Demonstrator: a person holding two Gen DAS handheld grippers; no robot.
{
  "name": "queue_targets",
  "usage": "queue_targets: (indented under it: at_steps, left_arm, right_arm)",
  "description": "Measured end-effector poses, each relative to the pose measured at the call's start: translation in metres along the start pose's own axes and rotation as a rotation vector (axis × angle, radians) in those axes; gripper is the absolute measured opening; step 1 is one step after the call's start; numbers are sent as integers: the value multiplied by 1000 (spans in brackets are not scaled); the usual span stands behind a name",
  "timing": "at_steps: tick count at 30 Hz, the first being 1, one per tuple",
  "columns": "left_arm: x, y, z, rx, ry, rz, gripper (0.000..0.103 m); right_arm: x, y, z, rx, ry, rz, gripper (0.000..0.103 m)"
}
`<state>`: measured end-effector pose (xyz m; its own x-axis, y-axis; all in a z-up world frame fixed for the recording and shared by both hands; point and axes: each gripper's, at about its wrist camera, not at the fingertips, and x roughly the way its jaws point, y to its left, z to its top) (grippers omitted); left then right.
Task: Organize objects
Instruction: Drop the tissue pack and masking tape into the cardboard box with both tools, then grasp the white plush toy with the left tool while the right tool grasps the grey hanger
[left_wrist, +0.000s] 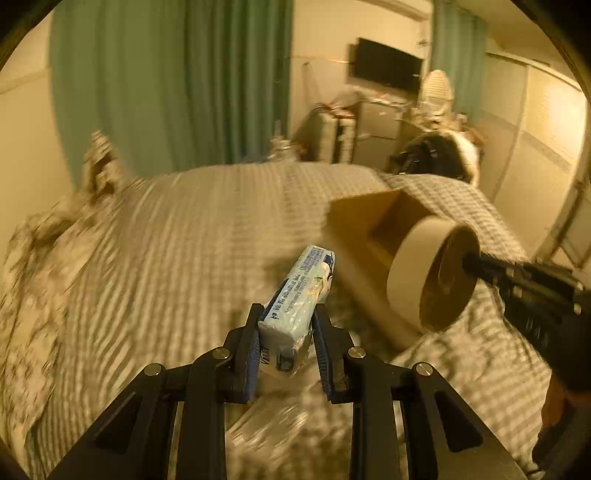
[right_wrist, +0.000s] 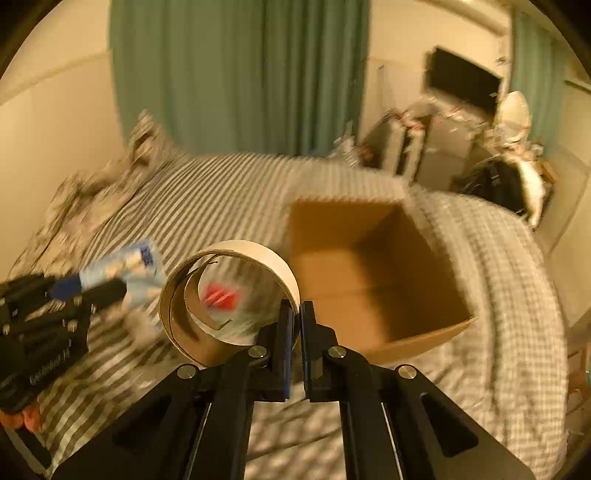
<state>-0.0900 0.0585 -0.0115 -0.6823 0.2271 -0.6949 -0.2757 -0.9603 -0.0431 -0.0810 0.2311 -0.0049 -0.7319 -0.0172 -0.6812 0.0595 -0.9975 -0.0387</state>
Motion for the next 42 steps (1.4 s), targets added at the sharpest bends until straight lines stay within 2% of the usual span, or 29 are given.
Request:
queue_targets:
  at_steps: [2,7,12,16,17,18,19,20,21,22,23,26,30,33,36,42]
  left_arm:
    - [11,-20,17,19,-2,-25,27]
    - [45,-70,49,71,0,-85,27]
    - [84,-98,60,95,31,-125,27]
    - [109,-110,59,120,62,-123,29]
    - [113,-110,58,119,74,-130,31]
    - [118,-110,58,120,88,-137,40]
    - [120,-109,58,121,91,-136,46]
    - [120,-108,57,122,86,-126,66]
    - [118,-107,57,123,70,-108,79]
    - [114,-104,58,118,44,-78,83]
    - [111,-104,59,118,33,-71,88]
    - [95,-97,59,129,18,-58,88]
    - [64,-75,56,135,-3,7,88]
    - [35,-50,53,118,-34,45,90]
    - [7,-24,46,93,-68,92,98]
    - [-30,31,9,19,-85,191,101]
  right_arm:
    - [-4,-28,16,18,-28,-67,4]
    - [12,-77,32,79,-20,-149,4]
    - [50,-109,18,152,46,-145,4]
    - [68,-125,4,189,81,-124,6]
    - [70,-128,2,203,83,-109,7]
    - [71,-130,1,215,83,-92,11]
    - [72,-132,1,222,81,-77,23]
    - [71,-133,0,225,75,-72,32]
    - [68,-132,-1,227,69,-77,51]
    - [65,-132,0,230,54,-84,58]
    - [60,-132,0,231,37,-96,58]
    - [46,-125,4,234,18,-98,61]
    - [22,-112,7,229,-4,-112,63]
    - [-2,-92,11,207,-35,-100,65]
    - [-27,-68,14,161,-69,-83,71]
    - [-56,-7,10,60,-107,-36,80]
